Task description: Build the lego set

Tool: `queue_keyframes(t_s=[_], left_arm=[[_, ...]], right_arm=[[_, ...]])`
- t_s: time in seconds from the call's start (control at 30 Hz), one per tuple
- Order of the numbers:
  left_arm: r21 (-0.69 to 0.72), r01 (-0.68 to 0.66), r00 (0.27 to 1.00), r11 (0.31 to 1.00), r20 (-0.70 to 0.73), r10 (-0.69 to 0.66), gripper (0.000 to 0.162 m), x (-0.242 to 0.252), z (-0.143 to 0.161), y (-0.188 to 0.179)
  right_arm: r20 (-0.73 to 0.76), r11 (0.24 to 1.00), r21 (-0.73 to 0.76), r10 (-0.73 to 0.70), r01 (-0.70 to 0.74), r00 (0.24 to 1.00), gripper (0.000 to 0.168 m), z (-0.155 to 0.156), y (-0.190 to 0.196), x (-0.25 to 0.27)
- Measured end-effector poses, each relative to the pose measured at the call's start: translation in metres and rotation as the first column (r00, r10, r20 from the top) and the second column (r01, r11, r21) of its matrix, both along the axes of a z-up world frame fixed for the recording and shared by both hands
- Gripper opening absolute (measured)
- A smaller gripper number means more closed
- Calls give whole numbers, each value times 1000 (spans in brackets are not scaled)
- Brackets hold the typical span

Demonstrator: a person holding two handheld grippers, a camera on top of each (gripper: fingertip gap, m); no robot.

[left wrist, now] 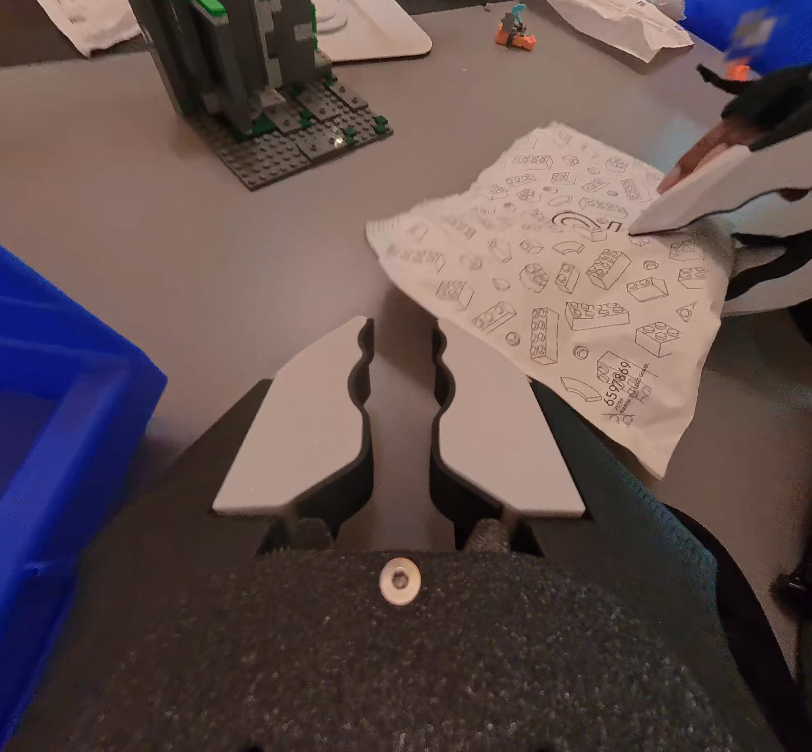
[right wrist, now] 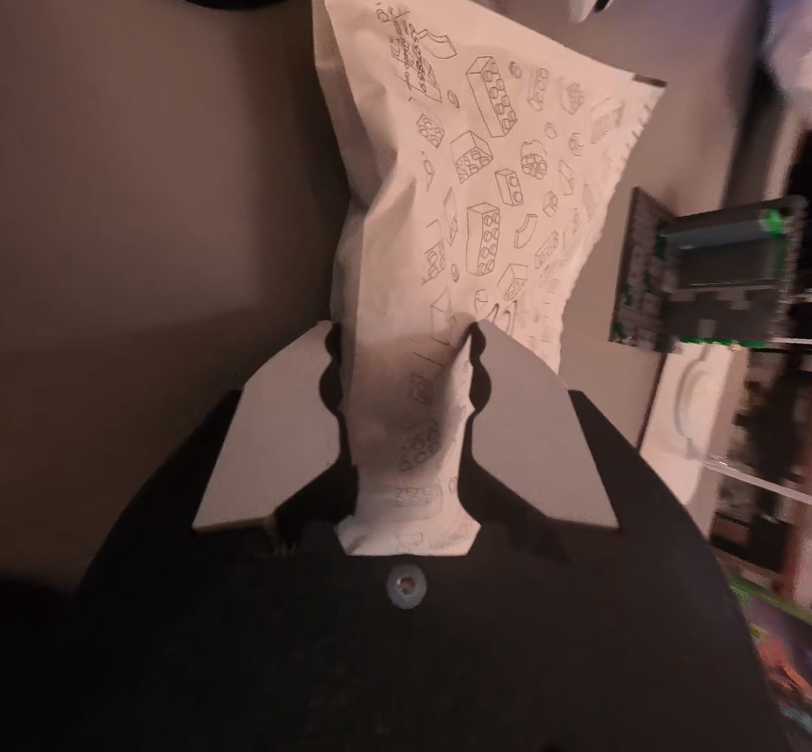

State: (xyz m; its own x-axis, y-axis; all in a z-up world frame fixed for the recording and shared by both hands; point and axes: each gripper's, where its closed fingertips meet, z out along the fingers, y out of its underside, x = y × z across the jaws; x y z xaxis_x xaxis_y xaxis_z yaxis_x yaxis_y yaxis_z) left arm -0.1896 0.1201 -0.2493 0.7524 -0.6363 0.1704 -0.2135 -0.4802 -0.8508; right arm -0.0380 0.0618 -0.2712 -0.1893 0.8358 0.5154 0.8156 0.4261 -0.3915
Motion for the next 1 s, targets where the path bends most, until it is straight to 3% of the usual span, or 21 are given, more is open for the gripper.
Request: queue_keyframes(t_s=[0.1,0.2,0.37,0.43,0.5,0.57,0.63,0.77,1.0], left_arm=[[-81,45,996,996,86,-37,37,8,-5,-2],[-186,144,962,972,256,-94,48,24,-2,-8],[-156,362,814,919,533,-230,60,56,41,-20],[-114,437,792,892,519,-321,62,69,50,-31],[-102,447,819,889,445,-362,60,78,45,-33],[-96,372,892,923,311,-327,30,80,31,-22],[-63,338,920,939,233,-315,1,81,29,-18],[-6,272,954,962,134,-269,0,74,36,-16],[49,165,963,985,206,-172,0,45,68,-26]], right_arm=[[-67,991,133,-2,11,998,33,-3,-3,2],[-85,961,277,29,-5,996,26,-4,-4,6],[-92,898,436,107,-56,990,22,-4,-6,8],[-95,882,467,119,-61,988,21,-4,-4,9],[-92,866,496,131,-68,987,21,-3,-1,10],[-89,854,515,142,-77,986,21,-3,1,11],[-87,853,517,136,-72,987,21,-1,4,10],[-109,852,519,148,-71,983,21,11,9,6],[-144,838,530,238,-128,960,20,48,15,-19]])
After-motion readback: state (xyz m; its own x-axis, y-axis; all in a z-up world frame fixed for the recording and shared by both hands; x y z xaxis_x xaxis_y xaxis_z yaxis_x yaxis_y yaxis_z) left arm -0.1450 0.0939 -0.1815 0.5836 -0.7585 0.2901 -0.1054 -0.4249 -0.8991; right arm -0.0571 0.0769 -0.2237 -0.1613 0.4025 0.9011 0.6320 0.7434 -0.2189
